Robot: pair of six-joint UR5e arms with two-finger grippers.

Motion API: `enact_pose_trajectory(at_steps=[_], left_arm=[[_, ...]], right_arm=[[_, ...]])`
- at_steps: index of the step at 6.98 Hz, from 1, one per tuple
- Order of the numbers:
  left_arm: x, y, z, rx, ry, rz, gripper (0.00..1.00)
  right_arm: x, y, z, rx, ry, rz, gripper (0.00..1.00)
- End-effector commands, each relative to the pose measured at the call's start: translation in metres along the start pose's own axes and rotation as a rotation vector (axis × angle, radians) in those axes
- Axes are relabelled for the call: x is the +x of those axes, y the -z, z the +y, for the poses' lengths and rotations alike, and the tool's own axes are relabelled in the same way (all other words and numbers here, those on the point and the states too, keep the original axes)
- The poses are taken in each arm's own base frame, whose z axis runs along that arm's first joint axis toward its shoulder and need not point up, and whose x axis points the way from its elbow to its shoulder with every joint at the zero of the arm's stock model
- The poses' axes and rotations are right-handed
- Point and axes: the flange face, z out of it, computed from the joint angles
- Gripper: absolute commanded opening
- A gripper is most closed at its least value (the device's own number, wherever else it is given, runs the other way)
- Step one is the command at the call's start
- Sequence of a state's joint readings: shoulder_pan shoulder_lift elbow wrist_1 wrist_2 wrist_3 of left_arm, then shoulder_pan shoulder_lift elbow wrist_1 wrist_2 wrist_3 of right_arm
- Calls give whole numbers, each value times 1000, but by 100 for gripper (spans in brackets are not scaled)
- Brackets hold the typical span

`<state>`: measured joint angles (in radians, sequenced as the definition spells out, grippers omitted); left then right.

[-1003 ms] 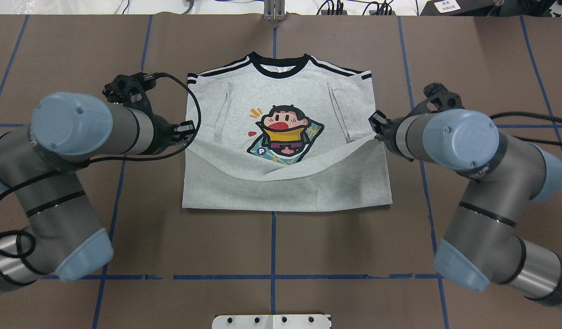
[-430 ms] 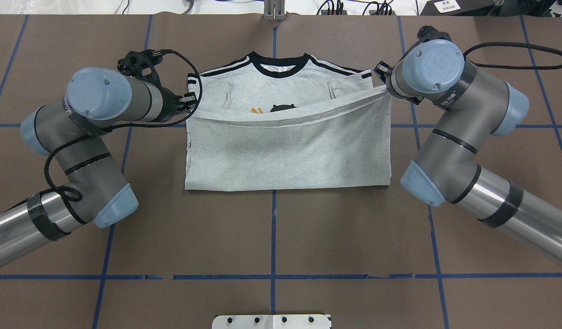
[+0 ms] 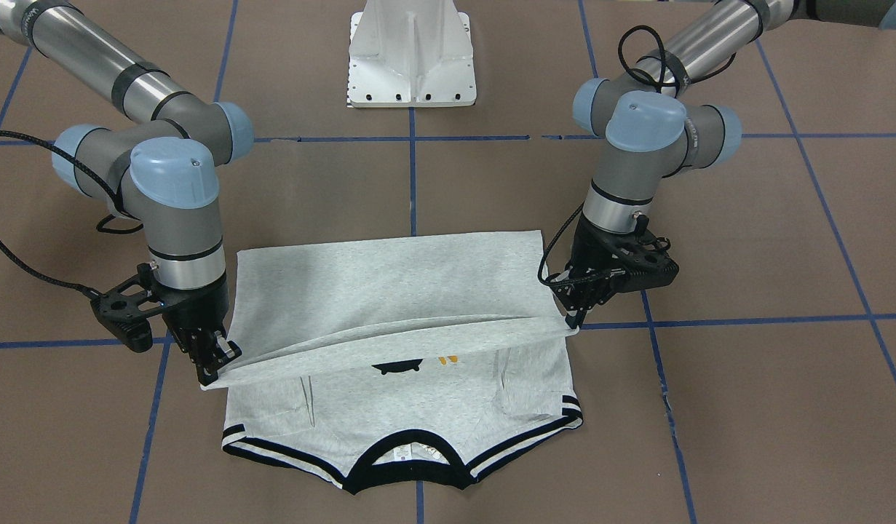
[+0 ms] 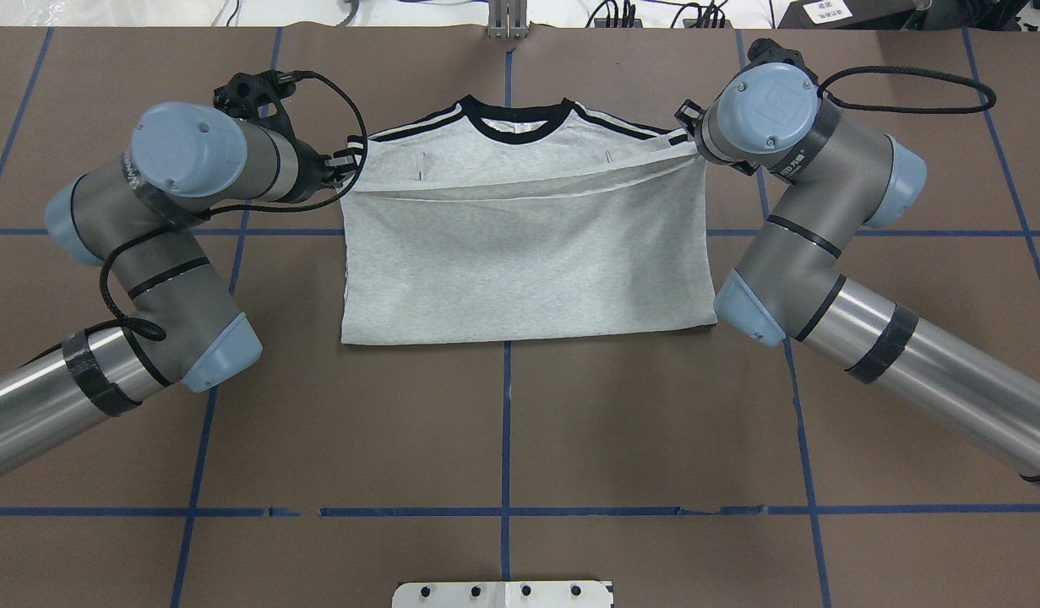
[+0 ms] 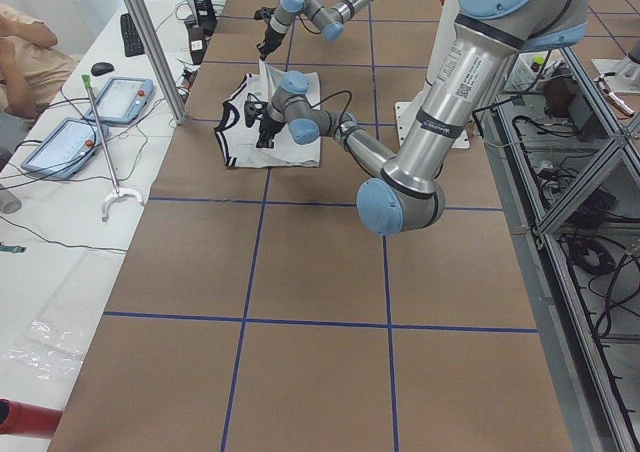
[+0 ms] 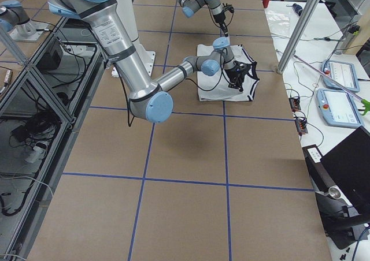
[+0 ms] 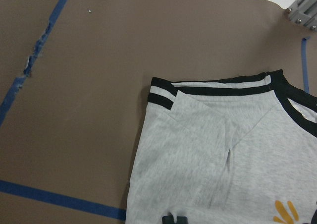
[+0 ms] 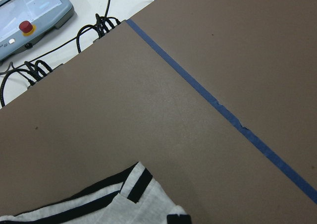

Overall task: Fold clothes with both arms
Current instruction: 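Lift the hem with both grippers and fold it up toward the collar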

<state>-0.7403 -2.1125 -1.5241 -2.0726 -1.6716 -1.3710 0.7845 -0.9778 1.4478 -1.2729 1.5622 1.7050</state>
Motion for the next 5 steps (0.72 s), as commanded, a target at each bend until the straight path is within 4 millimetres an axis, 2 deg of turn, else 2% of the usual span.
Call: enact_pose_trajectory(at_steps=[1,2,4,5], left_arm=[[-4,-20,-12,35,1,4,0],[-1,-20,-13,42,1,5,0],[-3,-31,-24,77,6,2,0],[7,-34,-27,81,3,12,0]], right_arm=[[-14,-26,5,2,4,30,0],[-20,-26,6,2,4,29,0],[-18,-35,5,5,4,39,0],[-17,-45,4,7,3,34,0]])
